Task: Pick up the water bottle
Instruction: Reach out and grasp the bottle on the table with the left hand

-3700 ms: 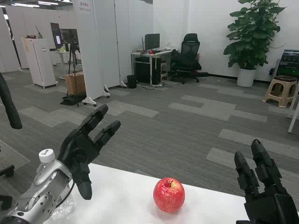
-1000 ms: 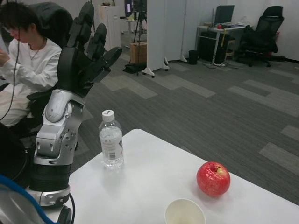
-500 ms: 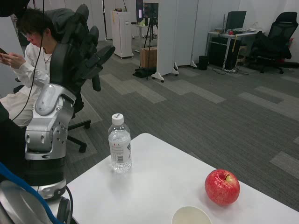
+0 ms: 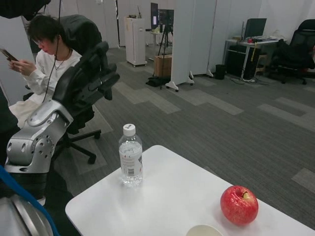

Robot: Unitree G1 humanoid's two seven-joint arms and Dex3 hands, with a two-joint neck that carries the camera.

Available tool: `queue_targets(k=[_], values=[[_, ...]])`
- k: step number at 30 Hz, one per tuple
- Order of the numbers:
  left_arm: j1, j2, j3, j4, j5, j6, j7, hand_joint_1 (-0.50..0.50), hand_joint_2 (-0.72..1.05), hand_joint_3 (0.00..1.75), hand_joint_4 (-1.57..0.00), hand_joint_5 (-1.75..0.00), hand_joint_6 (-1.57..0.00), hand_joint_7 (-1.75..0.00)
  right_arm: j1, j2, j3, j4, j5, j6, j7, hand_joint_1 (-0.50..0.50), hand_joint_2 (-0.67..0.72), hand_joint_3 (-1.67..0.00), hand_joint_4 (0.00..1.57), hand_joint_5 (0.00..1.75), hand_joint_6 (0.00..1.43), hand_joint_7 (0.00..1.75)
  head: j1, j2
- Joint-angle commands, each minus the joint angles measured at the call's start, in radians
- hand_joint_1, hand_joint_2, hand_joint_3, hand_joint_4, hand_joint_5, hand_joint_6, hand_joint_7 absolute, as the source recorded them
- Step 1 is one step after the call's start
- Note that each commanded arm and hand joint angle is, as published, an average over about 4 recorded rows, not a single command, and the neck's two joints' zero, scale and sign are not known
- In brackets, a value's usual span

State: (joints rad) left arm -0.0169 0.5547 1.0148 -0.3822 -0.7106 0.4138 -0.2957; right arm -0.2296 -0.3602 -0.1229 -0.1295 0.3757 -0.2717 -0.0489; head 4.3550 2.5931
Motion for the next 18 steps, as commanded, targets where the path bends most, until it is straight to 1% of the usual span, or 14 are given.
queue_targets(k=[1,3,5,7,9,10,12,13,14,15,16,17,18], values=[[0.045,0.017,0.019,0.02,-0.03,0.02,-0.006,-0.5,0.96,0.09,0.0,0.0,0.0,0.0,-0.009,0.004,0.005,0.012,0.015,-0.014,-0.006,-0.46,-0.26,0.0,0.0,0.0,0.0,0.0,0.006,-0.003],[0.069,0.014,0.024,0.025,-0.031,0.026,-0.01,-0.5,0.96,0.09,0.0,0.0,0.0,0.0,-0.01,0.004,0.008,0.016,0.017,-0.014,-0.006,-0.46,-0.22,0.0,0.0,0.0,0.0,0.0,0.008,-0.004],[0.089,0.004,0.026,0.032,-0.03,0.026,-0.013,-0.5,0.96,0.07,0.0,0.0,0.0,0.0,-0.012,0.004,0.01,0.019,0.02,-0.013,-0.006,-0.46,-0.22,0.0,0.0,0.0,0.0,0.0,0.01,-0.007],[0.106,-0.003,0.026,0.036,-0.026,0.024,-0.014,-0.5,0.87,0.07,0.0,0.0,0.0,0.0,-0.014,0.004,0.011,0.022,0.022,-0.013,-0.006,-0.46,-0.22,0.0,0.0,0.0,0.0,0.0,0.011,-0.01],[0.117,-0.012,0.029,0.042,-0.003,0.02,-0.014,-0.5,0.74,0.04,0.0,0.0,0.0,0.0,-0.014,0.004,0.012,0.027,0.022,-0.014,-0.006,-0.46,-0.26,0.0,0.0,0.0,0.0,0.0,0.009,-0.009],[0.122,-0.019,0.03,0.047,0.009,0.018,-0.014,-0.5,0.72,0.04,0.0,0.0,0.0,0.0,-0.014,0.005,0.014,0.029,0.022,-0.014,-0.006,-0.46,-0.27,0.0,0.0,0.0,0.0,0.0,0.008,-0.01],[0.13,-0.034,0.026,0.059,0.026,0.014,-0.016,-0.5,0.52,0.07,0.0,0.0,0.0,0.0,-0.014,0.007,0.015,0.034,0.022,-0.013,-0.006,-0.46,-0.29,0.0,0.0,0.0,0.0,0.0,0.007,-0.013],[0.134,-0.041,0.021,0.066,0.029,0.012,-0.018,-0.5,0.38,0.09,0.0,0.0,0.0,0.0,-0.014,0.007,0.016,0.035,0.022,-0.013,-0.006,-0.46,-0.29,0.0,0.0,0.0,0.0,0.0,0.007,-0.016],[0.135,-0.047,0.015,0.072,0.036,0.01,-0.021,-0.5,0.16,0.09,0.0,0.0,0.0,0.0,-0.014,0.008,0.016,0.037,0.022,-0.013,-0.006,-0.46,-0.29,0.0,0.0,0.0,0.0,0.0,0.008,-0.018],[0.137,-0.053,0.008,0.078,0.043,0.007,-0.023,-0.5,0.03,0.09,0.0,0.0,0.0,0.0,-0.014,0.008,0.016,0.038,0.022,-0.013,-0.006,-0.46,-0.29,0.0,0.0,0.0,0.0,0.0,0.008,-0.021],[0.137,-0.055,0.004,0.079,0.048,0.006,-0.024,-0.5,-0.15,0.09,0.0,0.0,0.0,0.0,-0.014,0.008,0.017,0.039,0.022,-0.013,-0.006,-0.46,-0.29,0.0,0.0,0.0,0.0,0.0,0.009,-0.023],[0.137,-0.06,-0.003,0.082,0.062,-0.001,-0.025,-0.5,-0.28,0.09,0.0,0.0,0.0,0.0,-0.015,0.008,0.018,0.042,0.022,-0.014,-0.007,-0.46,-0.29,0.0,0.0,0.0,0.0,0.0,0.011,-0.025],[0.138,-0.062,-0.007,0.083,0.072,-0.007,-0.026,-0.5,-0.37,0.09,0.0,0.0,0.0,0.0,-0.017,0.008,0.019,0.043,0.022,-0.014,-0.007,-0.46,-0.29,0.0,0.0,0.0,0.0,0.0,0.012,-0.027]])
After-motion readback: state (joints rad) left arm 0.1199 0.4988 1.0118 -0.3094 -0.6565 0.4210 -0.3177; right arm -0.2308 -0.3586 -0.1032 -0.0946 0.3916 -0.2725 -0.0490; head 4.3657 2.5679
